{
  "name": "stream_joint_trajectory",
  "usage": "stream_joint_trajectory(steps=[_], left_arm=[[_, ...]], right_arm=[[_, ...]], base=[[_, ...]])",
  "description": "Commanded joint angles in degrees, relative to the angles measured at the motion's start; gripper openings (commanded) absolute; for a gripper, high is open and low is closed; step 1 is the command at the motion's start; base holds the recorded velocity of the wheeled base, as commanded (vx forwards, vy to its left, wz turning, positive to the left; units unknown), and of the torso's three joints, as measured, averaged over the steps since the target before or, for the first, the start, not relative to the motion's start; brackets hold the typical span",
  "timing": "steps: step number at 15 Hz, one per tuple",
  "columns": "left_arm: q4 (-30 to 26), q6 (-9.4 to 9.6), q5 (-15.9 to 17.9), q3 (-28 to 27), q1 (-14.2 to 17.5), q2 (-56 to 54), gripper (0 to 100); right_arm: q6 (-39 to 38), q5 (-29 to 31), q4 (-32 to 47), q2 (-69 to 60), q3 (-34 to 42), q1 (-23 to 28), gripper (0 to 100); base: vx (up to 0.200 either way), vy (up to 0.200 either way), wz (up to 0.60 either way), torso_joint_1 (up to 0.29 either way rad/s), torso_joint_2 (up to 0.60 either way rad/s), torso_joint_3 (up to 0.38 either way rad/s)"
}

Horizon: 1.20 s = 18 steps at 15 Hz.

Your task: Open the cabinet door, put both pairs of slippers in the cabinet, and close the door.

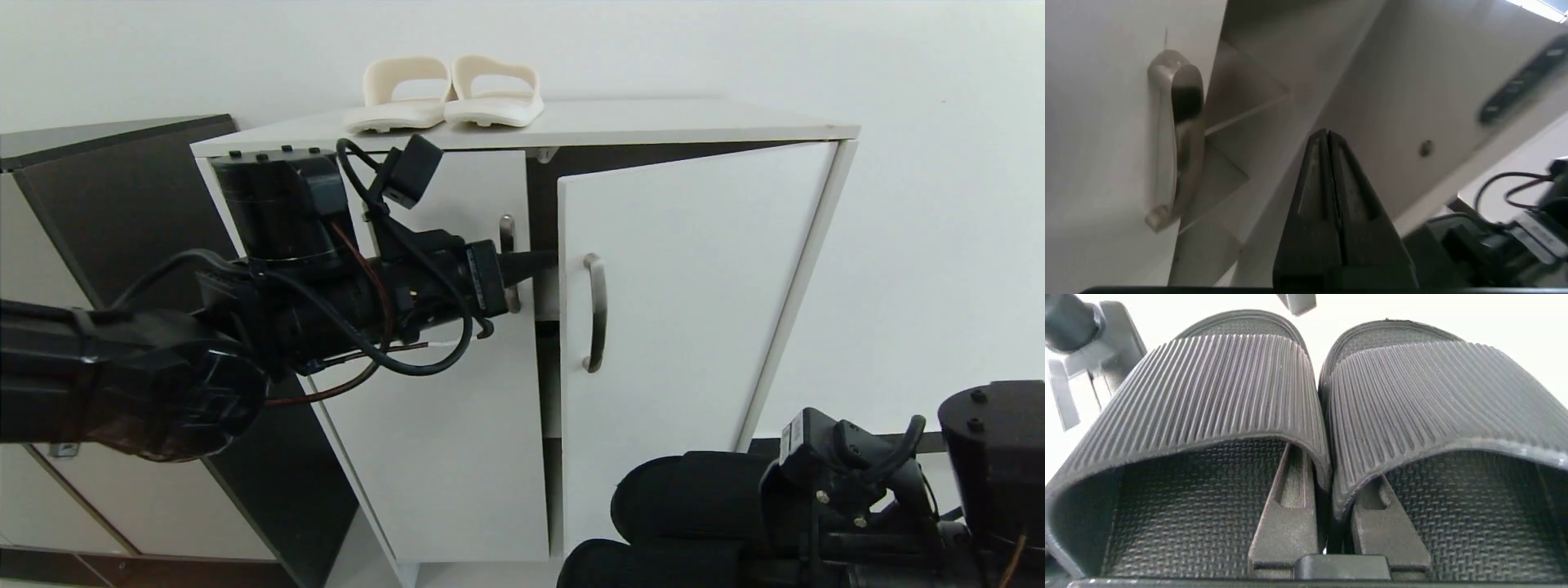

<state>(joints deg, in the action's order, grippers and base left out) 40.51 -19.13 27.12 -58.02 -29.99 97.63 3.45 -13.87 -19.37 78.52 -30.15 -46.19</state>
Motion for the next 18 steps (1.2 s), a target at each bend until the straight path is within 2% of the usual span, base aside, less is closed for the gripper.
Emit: stream_joint_trajectory(steps=[1, 4, 5, 7, 10, 14, 16, 18], left_arm=[[1.2, -0.03, -0.1, -0.2, 0.0, 3.6, 0], [1.4, -0.47, 0.0, 0.8, -0.2, 3.7, 0], [1.4, -1.70, -0.1, 0.9, -0.8, 3.4, 0], [2.6, -2.85, 0.0, 2.0, -1.6, 3.0, 0], [5.0, -3.02, -0.1, 3.6, -6.0, 3.2, 0], [5.7, -3.72, -0.7, -2.8, -12.8, 9.8, 0], [9.7, -3.72, -2.6, -3.0, -13.1, 11.3, 0], [11.8, -3.55, -11.6, -2.4, -9.6, 8.1, 0]], right_arm=[[-0.5, 1.8, 3.5, -2.8, -3.3, -2.8, 0], [-11.0, 15.6, 3.8, -2.5, -3.3, -13.5, 0], [-14.2, 20.7, 3.7, -1.8, -3.3, -16.8, 0], [-16.3, 23.4, 3.7, -1.1, -3.3, -17.7, 0], [-19.9, 25.4, 4.1, -1.4, -2.5, -18.8, 0], [-20.2, 28.0, 3.7, -0.1, -2.2, -19.6, 0], [-21.5, 29.2, 3.6, 1.9, -3.3, -19.6, 0], [-25.9, 35.9, 3.0, 7.2, -7.0, -18.7, 0]], base=[[0.000, 0.000, 0.00, 0.000, 0.00, 0.000], [0.000, 0.000, 0.00, 0.000, 0.00, 0.000], [-0.200, 0.000, 0.00, 0.007, 0.00, -0.002], [-0.200, 0.000, 0.00, 0.002, 0.00, -0.002], [-0.200, 0.000, 0.00, -0.002, 0.01, 0.002], [-0.200, 0.000, 0.00, 0.006, 0.00, 0.002], [-0.200, 0.000, 0.00, 0.000, 0.01, 0.000], [0.000, 0.000, 0.00, 0.000, 0.00, 0.000]])
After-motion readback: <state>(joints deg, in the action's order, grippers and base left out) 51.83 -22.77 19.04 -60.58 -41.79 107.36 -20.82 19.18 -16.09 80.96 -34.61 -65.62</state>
